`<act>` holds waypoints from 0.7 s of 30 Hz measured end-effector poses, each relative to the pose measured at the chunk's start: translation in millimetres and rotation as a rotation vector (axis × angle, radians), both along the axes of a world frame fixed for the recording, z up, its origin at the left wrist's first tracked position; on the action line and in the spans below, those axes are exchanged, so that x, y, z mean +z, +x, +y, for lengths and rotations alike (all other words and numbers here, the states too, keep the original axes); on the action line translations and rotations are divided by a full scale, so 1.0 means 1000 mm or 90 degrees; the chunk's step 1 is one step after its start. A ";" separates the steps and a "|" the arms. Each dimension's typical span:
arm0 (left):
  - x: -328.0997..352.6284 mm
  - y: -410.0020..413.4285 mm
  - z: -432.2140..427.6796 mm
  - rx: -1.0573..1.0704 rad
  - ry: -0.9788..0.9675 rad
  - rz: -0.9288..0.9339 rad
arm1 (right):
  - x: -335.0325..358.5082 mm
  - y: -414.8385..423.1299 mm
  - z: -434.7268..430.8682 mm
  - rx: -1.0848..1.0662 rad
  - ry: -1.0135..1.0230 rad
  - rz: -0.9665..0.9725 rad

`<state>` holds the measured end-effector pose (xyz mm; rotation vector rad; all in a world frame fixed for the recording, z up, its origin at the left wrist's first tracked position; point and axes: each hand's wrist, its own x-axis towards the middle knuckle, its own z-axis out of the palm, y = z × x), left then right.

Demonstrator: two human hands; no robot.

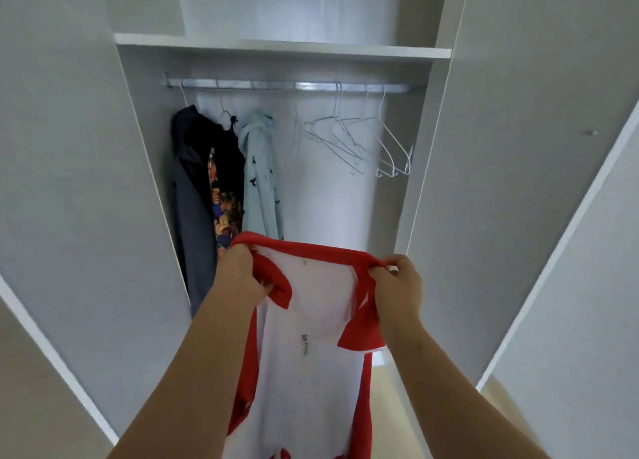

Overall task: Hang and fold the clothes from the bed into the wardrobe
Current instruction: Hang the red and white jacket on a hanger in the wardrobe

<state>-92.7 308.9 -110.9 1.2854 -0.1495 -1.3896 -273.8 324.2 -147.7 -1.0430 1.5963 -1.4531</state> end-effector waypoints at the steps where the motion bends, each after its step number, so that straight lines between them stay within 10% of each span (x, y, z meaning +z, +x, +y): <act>1: 0.003 0.002 -0.014 0.030 -0.012 0.008 | 0.002 0.003 -0.017 0.018 -0.001 0.003; 21: 0.061 0.132 -0.236 0.128 -0.188 0.016 | 0.024 0.168 -0.287 0.159 -0.001 -0.004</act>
